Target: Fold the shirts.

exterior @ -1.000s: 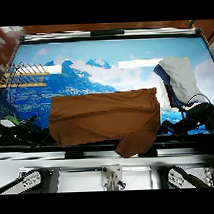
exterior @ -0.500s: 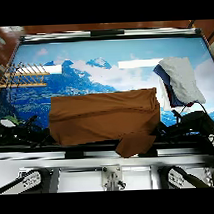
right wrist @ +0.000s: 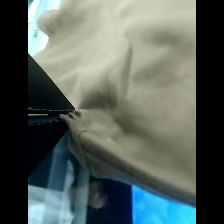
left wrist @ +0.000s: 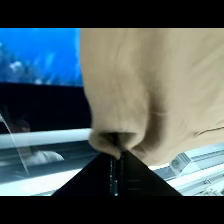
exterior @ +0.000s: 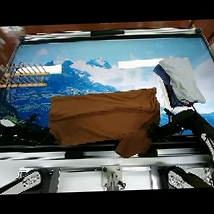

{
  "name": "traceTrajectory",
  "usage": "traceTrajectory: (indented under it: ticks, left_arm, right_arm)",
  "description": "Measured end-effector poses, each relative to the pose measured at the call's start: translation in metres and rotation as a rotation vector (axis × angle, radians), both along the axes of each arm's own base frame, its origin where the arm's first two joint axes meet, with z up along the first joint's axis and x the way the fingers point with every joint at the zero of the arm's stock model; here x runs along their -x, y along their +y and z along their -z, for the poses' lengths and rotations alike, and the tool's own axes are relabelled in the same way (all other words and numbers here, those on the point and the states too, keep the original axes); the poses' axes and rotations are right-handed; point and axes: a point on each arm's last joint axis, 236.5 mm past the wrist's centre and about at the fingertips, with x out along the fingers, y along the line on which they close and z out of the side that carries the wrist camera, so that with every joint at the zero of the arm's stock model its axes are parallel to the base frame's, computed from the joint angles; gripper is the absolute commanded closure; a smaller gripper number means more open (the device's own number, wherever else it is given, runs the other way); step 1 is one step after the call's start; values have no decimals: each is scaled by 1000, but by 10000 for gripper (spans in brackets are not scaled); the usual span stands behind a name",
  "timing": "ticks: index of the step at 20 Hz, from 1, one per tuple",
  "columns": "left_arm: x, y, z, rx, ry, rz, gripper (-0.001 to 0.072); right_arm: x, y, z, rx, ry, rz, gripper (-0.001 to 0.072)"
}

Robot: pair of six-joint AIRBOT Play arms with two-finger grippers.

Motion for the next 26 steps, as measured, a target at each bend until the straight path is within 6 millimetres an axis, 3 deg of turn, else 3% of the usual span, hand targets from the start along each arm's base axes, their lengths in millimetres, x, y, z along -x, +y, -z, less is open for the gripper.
traceTrajectory:
  ticks: [2,4,9,12,15,19,20,21,22,23,26]
  left_arm:
    - [-12,4,-9,-10,-65,41,674]
    - [-35,11,-27,-32,-165,77,674]
    - [-119,41,-85,-113,-387,45,674]
    - [-167,43,-107,-97,-451,8,673]
    - [-201,34,-104,-67,-447,8,674]
    - [-222,27,-76,-32,-369,-39,660]
    - [-224,26,-68,-23,-343,-55,549]
    - [-225,25,-61,-17,-320,-72,362]
    - [-226,25,-55,-10,-298,-90,223]
    - [-225,24,-51,-3,-281,-93,142]
    - [-215,16,-48,34,-220,-81,140]
  right_arm:
    - [-16,-1,-14,5,-61,-30,650]
    - [-47,-6,-36,27,-171,-40,652]
    - [-150,-25,-94,105,-461,62,651]
    - [-201,-26,-111,115,-552,105,651]
    - [-242,-25,-105,122,-586,146,650]
    - [-277,-29,-84,134,-591,216,631]
    - [-281,-29,-78,135,-584,220,622]
    - [-282,-29,-73,135,-573,224,401]
    - [-284,-30,-69,138,-569,222,28]
    - [-284,-31,-66,143,-568,210,30]
    - [-278,-36,-66,171,-576,143,30]
